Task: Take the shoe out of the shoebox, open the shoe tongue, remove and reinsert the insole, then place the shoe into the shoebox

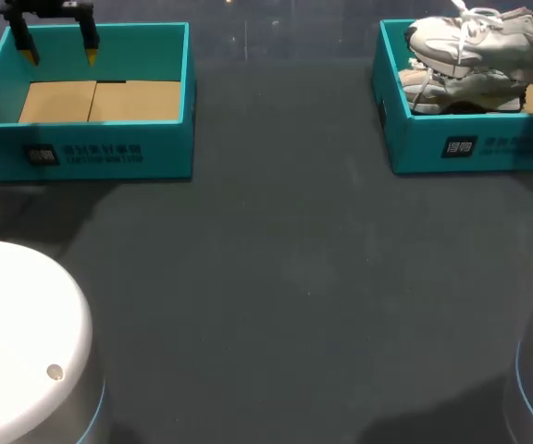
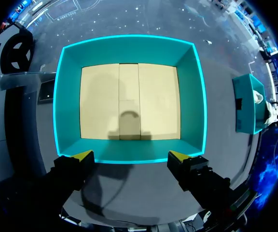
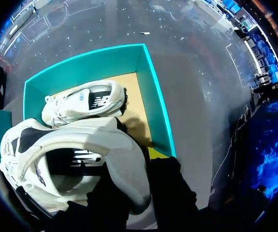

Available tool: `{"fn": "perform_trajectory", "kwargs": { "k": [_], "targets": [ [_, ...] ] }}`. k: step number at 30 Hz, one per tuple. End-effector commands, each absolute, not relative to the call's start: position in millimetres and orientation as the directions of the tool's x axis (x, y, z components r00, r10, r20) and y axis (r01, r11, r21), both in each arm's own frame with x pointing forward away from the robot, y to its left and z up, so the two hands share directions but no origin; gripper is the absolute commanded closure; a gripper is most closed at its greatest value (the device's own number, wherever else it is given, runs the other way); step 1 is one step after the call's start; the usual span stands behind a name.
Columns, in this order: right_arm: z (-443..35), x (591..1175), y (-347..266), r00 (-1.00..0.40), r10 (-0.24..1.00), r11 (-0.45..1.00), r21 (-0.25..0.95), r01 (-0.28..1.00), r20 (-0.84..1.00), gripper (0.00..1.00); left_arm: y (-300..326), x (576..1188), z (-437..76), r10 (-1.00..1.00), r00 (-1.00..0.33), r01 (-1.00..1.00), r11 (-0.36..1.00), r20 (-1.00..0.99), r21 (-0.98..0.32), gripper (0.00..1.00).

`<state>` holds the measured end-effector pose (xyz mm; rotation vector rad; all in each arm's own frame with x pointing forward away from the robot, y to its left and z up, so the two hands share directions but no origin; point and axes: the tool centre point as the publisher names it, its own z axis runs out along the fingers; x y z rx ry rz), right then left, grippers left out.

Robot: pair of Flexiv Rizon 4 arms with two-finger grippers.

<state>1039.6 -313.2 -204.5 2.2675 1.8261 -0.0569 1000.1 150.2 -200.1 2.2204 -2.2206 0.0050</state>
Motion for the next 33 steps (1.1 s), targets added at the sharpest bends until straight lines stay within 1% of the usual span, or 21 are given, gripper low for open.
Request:
{"fn": "perform_trajectory", "kwargs": {
  "k": [1, 7, 12, 20, 33],
  "targets": [
    [-163.0, 1029.9, -308.6, 0.226, 0.96, -0.199, 0.166, 0.966, -0.164, 1.0, 150.1, 1000.1, -200.1, -1.0, 0.0, -1.0, 0.0, 0.002, -0.001, 0.0],
    [-125.6, 1020.7, -302.5, 0.251, 0.95, -0.215, 0.195, 0.957, -0.186, 1.0, 150.1, 1000.1, -200.1, -1.0, 0.0, -1.0, 0.0, 0.002, -0.001, 0.0],
    [-105.8, 998.0, -289.9, 0.279, 0.94, -0.236, 0.219, 0.947, -0.194, 1.0, 150.1, 1000.1, -200.1, -1.0, 0.0, -1.0, 0.0, 0.002, -0.001, 0.0],
    [-92.0, 955.2, -252.3, 0.294, 0.936, -0.249, 0.223, 0.942, -0.194, 1.0, 150.1, 1000.1, -200.1, -1.0, 0.0, -1.0, 0.0, 0.002, -0.001, 0.0],
    [-93.4, 873.6, -155.1, 0.305, 0.926, -0.247, 0.251, 0.936, -0.224, 1.0, 150.1, 1000.1, -200.1, -1.0, 0.0, -1.0, 0.0, 0.002, -0.001, 0.0]
  ]
}}
